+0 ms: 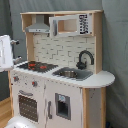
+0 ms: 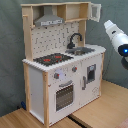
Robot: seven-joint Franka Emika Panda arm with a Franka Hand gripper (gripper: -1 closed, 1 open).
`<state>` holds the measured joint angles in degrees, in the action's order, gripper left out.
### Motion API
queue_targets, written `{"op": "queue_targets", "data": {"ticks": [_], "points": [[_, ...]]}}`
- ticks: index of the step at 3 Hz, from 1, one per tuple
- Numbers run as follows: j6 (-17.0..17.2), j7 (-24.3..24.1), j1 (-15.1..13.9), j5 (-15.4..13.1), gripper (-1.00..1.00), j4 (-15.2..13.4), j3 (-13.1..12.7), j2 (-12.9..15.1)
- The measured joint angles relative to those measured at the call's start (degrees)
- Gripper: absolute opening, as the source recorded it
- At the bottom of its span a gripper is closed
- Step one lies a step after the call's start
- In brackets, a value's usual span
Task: Play with the kitchen
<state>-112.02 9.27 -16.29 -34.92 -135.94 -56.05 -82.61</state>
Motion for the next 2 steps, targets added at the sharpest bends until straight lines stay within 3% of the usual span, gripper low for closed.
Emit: {"op": "queue_targets", "data": {"ticks": [2], "points": [[-4.62,-10.22,-0.12,-2.60,1.00,-5.19,0.84,-2.96]]}}
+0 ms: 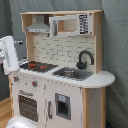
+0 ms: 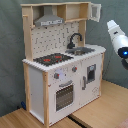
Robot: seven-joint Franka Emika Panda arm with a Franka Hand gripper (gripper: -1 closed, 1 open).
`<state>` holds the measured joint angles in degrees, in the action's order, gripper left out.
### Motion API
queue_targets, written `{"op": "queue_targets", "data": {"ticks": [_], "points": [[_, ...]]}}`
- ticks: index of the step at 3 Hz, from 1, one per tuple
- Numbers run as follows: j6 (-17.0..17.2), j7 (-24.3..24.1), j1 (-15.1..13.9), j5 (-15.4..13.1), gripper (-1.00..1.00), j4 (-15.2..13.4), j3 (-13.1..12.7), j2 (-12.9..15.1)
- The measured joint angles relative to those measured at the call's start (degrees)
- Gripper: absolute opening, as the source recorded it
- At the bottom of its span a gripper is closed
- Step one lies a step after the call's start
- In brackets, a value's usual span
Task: Play with the kitchen
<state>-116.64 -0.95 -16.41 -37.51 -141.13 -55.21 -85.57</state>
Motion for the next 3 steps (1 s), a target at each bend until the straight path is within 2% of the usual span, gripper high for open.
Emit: {"op": "queue_targets", "data": {"ticks": [1,3], "points": [[-1.80,-4.96,-0.16,-1.79,1.00,-1.62,0.80,-0.15],[-7.71,-15.33,-2.25,-6.79,1.00,-2.78,5.79,0.82]]}}
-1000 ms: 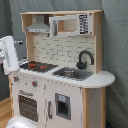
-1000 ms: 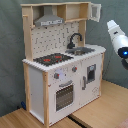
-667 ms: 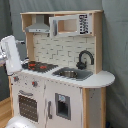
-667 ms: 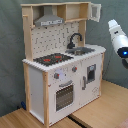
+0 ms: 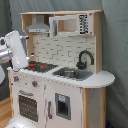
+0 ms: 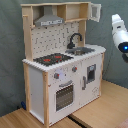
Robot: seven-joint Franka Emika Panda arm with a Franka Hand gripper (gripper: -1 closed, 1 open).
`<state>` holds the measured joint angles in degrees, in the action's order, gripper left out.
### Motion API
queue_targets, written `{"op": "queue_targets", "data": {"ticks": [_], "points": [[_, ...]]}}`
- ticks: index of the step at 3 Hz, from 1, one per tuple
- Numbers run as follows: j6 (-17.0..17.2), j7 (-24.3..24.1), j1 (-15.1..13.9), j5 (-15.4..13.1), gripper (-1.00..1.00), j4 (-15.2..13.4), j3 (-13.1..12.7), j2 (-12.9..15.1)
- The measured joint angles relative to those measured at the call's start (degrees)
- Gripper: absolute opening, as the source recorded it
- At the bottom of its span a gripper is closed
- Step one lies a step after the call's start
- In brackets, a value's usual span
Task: Play with the kitchen
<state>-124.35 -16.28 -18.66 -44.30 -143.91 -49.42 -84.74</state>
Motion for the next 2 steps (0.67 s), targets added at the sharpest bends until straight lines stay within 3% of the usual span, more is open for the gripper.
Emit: {"op": "queue_targets", "data": {"ticks": [2], "points": [[-9.74,-6.79,-4.81,-1.01,1.00,0.01,4.78,0.99]]}}
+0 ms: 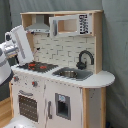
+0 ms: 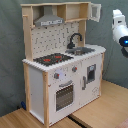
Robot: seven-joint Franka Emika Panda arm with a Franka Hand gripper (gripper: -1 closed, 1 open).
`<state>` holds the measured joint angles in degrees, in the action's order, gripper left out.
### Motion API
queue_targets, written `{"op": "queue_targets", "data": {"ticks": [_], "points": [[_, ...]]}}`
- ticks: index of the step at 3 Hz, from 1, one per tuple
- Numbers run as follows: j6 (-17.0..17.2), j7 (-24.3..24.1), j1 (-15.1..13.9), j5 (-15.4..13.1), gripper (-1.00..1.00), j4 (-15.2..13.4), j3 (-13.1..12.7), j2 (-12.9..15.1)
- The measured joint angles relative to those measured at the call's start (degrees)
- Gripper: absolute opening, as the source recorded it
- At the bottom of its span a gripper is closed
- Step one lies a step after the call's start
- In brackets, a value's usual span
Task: Play with the kitchen
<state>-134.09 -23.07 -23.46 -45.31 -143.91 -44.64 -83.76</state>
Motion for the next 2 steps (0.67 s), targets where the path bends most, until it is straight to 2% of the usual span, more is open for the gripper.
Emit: {"op": "queue_targets", "data": {"ticks": [2], "points": [[-9.25,-6.53,-5.90,0.04,1.00,-0.02,2.64,0.30]]}}
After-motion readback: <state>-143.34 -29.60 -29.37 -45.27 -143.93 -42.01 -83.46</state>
